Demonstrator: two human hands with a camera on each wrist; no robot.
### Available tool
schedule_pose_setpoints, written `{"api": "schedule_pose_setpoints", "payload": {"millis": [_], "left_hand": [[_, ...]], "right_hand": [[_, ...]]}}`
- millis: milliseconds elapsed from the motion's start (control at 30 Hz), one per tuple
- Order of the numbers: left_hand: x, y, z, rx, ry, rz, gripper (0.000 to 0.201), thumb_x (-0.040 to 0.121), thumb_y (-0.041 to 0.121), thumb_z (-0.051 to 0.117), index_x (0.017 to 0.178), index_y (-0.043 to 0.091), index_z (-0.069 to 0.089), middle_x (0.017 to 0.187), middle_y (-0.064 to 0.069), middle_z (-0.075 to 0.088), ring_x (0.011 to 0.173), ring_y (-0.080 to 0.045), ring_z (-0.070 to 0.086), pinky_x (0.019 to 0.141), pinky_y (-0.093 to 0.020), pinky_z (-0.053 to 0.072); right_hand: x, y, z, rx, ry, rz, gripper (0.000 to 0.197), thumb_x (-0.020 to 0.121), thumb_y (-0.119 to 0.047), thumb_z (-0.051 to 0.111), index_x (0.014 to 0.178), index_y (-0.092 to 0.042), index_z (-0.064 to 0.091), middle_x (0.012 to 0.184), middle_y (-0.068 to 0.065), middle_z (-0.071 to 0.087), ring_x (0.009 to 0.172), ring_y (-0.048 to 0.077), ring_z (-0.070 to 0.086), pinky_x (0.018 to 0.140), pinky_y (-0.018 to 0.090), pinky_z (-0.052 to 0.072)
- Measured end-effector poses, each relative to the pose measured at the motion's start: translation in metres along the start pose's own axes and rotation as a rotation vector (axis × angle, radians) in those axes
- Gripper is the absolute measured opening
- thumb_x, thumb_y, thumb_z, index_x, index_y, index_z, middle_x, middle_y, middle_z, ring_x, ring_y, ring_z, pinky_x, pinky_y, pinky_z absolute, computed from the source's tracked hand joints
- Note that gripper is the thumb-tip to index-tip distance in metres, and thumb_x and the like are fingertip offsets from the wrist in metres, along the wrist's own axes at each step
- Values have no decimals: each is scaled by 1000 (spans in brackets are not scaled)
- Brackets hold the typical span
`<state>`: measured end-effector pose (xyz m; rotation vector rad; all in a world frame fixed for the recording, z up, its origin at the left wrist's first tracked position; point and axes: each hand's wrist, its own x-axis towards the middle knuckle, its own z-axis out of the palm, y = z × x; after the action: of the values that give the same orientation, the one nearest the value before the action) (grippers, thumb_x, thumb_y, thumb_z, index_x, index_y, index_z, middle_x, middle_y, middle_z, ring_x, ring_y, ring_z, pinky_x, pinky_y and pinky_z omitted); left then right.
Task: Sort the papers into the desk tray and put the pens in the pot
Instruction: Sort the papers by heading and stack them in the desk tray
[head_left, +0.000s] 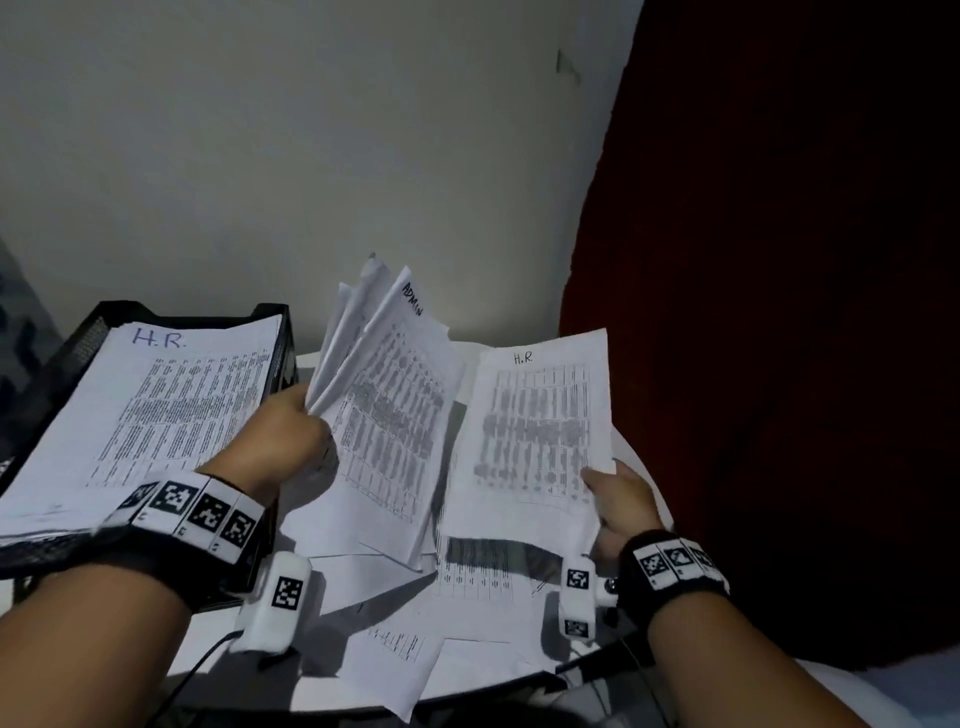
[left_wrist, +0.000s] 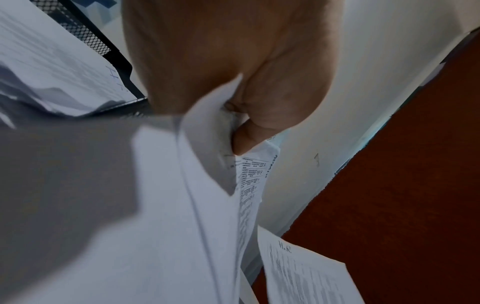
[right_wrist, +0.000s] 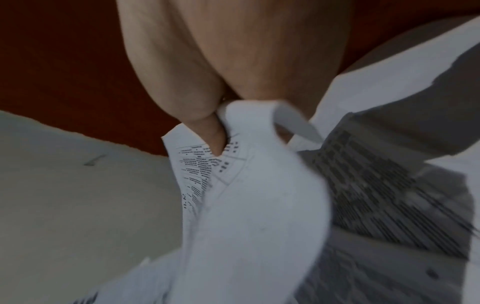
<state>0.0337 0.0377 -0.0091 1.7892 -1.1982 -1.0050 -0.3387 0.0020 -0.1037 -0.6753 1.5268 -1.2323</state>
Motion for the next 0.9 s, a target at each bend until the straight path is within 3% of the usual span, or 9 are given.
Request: {"api": "schedule_pose_setpoints", "payload": {"millis": [133, 200, 333, 400, 433, 533, 633, 733, 900], "left_hand": [[-16, 7, 8, -187, -136, -63, 49, 84, -15, 37, 113, 20, 55, 57, -12, 43, 43, -20, 40, 46, -27, 36], [-19, 8, 14, -229, -173, -81, 47, 86, -17, 36, 117, 15, 54, 55, -10, 43, 43, -18, 39, 48, -24, 33], [-22, 9, 26, -289, -121, -98, 29, 95, 2, 51, 121, 6, 62, 70, -5, 66, 64, -23, 58, 61, -30, 46], [-23, 13, 33, -456, -160, -133, 39, 100, 27, 59, 132, 6, 59, 97, -5, 72, 88, -17, 64, 85, -31, 51], [-25, 14, 35, -436, -186, -122, 36, 102, 33, 58, 130, 11, 60, 103, -5, 70, 93, -13, 63, 88, -24, 50], [-25, 15, 33, -66, -135, -34, 15, 100, 15, 60, 113, 8, 59, 83, -4, 64, 77, -20, 65, 53, -19, 50], [-16, 6, 30, 134, -96, 18, 17, 97, 4, 57, 114, 5, 59, 80, -8, 64, 67, -19, 61, 47, -22, 47], [-11, 6, 25, 206, -48, 59, 17, 95, 4, 55, 110, 10, 63, 83, -10, 66, 73, -22, 61, 59, -28, 44], [-4, 5, 22, 190, -7, 52, 16, 95, 1, 54, 106, 7, 63, 90, -20, 68, 69, -23, 58, 60, -27, 44]], "right_hand": [[-29, 12, 32, 121, -172, 44, 27, 100, 5, 56, 122, 0, 70, 116, 22, 76, 108, 43, 72, 100, 60, 54], [-39, 22, 48, 117, -228, 63, 28, 100, 5, 56, 123, -2, 70, 117, 21, 76, 111, 42, 71, 103, 58, 53], [-53, 35, 70, 72, -324, 96, 37, 99, 12, 51, 125, -9, 68, 117, 17, 77, 105, 37, 74, 92, 50, 60], [-57, 37, 75, 15, -363, 45, 44, 98, 15, 49, 129, -12, 66, 119, 12, 77, 105, 32, 75, 89, 46, 62], [-58, 38, 77, -22, -377, 24, 46, 97, 15, 50, 129, -13, 66, 119, 8, 78, 106, 28, 76, 88, 43, 62], [-54, 39, 78, -65, -381, 11, 35, 99, 8, 58, 125, -13, 68, 115, 4, 79, 97, 21, 78, 75, 31, 63], [-32, 47, 60, -167, -188, 52, 36, 96, -17, 71, 131, -14, 64, 116, 7, 75, 94, 21, 75, 74, 36, 62], [-6, 58, 23, -453, 185, 129, 71, 82, -35, 80, 144, -14, 52, 135, 15, 63, 120, 35, 64, 105, 47, 53], [5, 73, -14, -900, 371, 290, 118, 69, -54, 85, 160, -15, 20, 152, 23, 44, 138, 44, 45, 111, 53, 43]]}}
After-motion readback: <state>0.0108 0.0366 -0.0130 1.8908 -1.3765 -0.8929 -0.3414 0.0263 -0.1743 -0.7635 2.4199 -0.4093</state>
